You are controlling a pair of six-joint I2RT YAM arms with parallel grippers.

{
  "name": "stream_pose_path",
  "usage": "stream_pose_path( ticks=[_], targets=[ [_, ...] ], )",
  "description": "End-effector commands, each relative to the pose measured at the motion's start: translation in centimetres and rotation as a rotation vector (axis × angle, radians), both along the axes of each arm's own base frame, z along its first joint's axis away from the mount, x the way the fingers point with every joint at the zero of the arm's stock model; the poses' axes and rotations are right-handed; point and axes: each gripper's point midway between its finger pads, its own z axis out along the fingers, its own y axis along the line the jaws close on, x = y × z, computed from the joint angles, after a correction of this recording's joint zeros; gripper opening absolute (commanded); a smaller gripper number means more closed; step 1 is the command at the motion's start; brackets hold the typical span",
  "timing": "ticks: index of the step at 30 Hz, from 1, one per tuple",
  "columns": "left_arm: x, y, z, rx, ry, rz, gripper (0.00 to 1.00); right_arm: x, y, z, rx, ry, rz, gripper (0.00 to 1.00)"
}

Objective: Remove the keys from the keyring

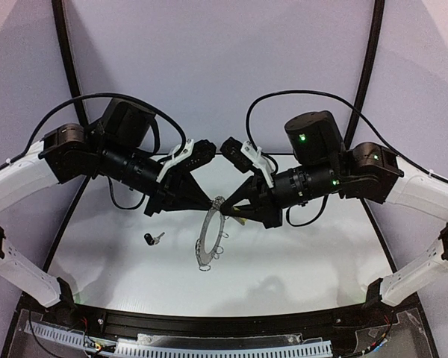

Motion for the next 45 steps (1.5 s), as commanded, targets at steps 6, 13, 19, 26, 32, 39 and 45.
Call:
stream_pose_path(
  ticks=[6, 13, 19, 26, 32, 39, 45],
  targets=[
    [0.2, -0.4, -1.6, 0.052, 0.058, -0.011, 0.01, -1.4, 1.0, 7.0, 0.316, -0.054, 0.091, 0.0],
    [0.5, -0.3, -1.8, 0.052, 0.038, -0.005, 0.01, -0.1, 1.1, 7.8, 0.329, -0.041, 0.016, 0.0],
    [1.2, -1.0, -2.9, 0.086, 0.043, 0.012, 0.01, -0.1, 2.3, 7.8, 0.323, -0.01, 0.037, 0.0],
    [2.0, -1.5, -3.5, 0.105, 0.049, 0.035, 0.01, -0.4, 3.5, 7.6, 0.314, -0.013, 0.09, 0.0],
    [3.1, -1.1, -3.9, 0.121, 0.025, 0.109, 0.01, -0.4, 2.8, 7.8, 0.337, -0.007, 0.063, 0.0],
    [3.9, 0.4, -3.3, 0.116, -0.044, 0.18, 0.01, 1.1, -0.7, 4.3, 0.234, -0.011, -0.106, 0.0],
    [4.6, 0.8, -3.4, 0.111, -0.073, 0.229, 0.01, 3.1, -4.7, -4.2, -0.012, 0.014, -0.273, 0.0]
  ],
)
